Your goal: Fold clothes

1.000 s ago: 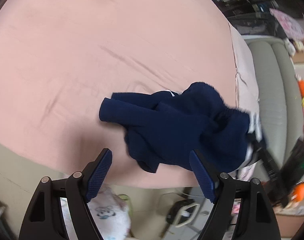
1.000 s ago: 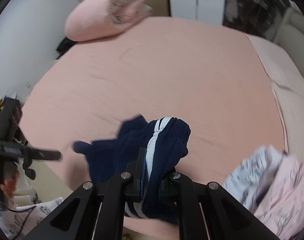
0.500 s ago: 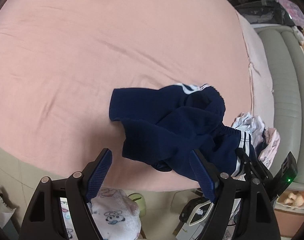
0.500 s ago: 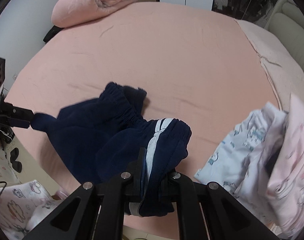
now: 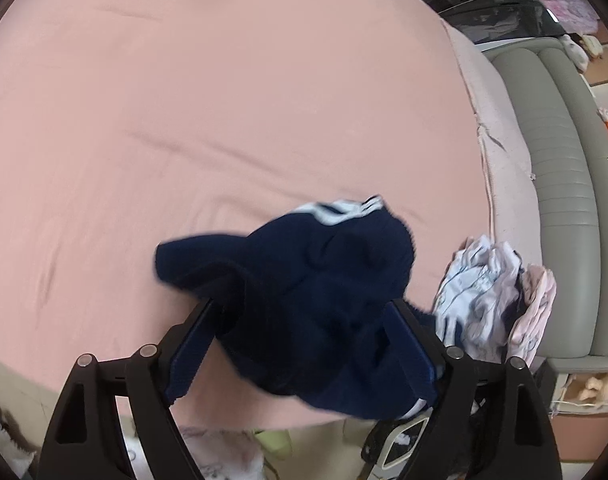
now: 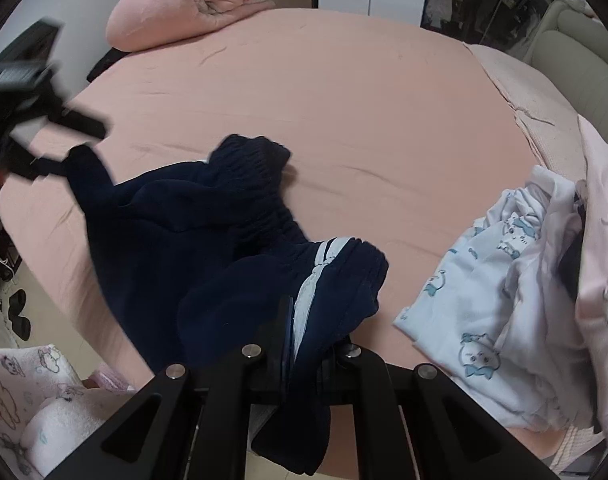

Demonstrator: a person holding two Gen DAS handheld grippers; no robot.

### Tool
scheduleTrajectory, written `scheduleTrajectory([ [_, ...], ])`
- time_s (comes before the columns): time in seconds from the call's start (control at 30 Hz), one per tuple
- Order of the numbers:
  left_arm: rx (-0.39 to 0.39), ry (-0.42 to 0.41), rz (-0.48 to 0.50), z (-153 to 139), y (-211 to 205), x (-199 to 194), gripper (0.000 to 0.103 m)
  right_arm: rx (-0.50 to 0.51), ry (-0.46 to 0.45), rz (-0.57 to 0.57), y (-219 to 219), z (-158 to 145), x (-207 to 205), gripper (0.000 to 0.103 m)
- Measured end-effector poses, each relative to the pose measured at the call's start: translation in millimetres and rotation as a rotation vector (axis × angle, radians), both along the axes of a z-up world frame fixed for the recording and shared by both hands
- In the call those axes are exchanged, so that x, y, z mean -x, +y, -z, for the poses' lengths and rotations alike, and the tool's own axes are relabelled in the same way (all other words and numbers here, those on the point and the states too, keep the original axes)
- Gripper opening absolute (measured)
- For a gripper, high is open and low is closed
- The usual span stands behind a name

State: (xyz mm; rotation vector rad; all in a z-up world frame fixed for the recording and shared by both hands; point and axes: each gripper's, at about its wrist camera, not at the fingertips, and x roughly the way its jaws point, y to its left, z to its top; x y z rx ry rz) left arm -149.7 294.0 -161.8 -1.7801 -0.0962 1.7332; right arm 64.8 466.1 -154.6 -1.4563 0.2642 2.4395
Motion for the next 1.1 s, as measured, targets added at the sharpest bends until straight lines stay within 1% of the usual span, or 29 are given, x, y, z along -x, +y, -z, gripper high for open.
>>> scheduleTrajectory([
  [0.1,-0.010,-0.041,-0.029,3.9,18.0,7.8,0.084,-0.031,0.008,-0.014,-10.3,0.4,-2.0,0.007],
  [0.23,0.004,-0.077,-0.034,1.9,41.5,7.6,0.084,-0.023,0.027,0.002,-12.9,0.9,-4.0,0.007],
  [0.3,0.017,-0.070,-0.013,-1.1,57.6,4.1,0.084,0.008,0.042,0.024,-9.2,6.0,-7.6,0.007],
  [0.43,0.037,-0.056,0.052,-8.0,84.4,-1.7,0.084,0.016,0.034,0.071,-2.0,11.6,-16.8,0.007],
  [0.5,0.071,-0.039,0.102,-9.3,98.8,-7.2,0.084,0.010,0.022,0.090,-0.8,14.0,-22.3,0.007],
  [0.53,0.101,-0.023,0.128,-10.9,104.1,-10.2,0.084,0.006,0.017,0.098,-0.4,15.5,-22.7,0.007],
  [0.6,0.166,0.055,0.179,-18.5,113.0,-17.0,0.084,-0.003,0.006,0.114,0.4,18.7,-23.4,0.007],
  [0.67,0.202,0.124,0.215,-28.0,117.5,-24.8,0.084,-0.002,-0.012,0.133,1.0,21.2,-23.3,0.007],
  [0.8,0.204,0.192,0.236,-43.9,117.4,-30.7,0.084,0.016,-0.062,0.175,2.0,25.1,-21.2,0.007],
  [0.87,0.192,0.184,0.237,-44.4,114.8,-30.9,0.084,0.002,-0.091,0.176,2.5,29.6,-14.7,0.007],
  [0.9,0.191,0.179,0.240,-43.7,113.6,-30.5,0.084,0.001,-0.113,0.177,2.6,31.7,-13.2,0.009],
  [1.0,0.203,0.163,0.241,-35.5,113.9,-28.8,0.084,-0.004,-0.177,0.179,3.0,37.8,-8.9,0.025],
  [1.1,0.220,0.146,0.238,-23.1,117.0,-27.0,0.084,-0.012,-0.214,0.171,1.2,43.0,-7.2,0.029],
])
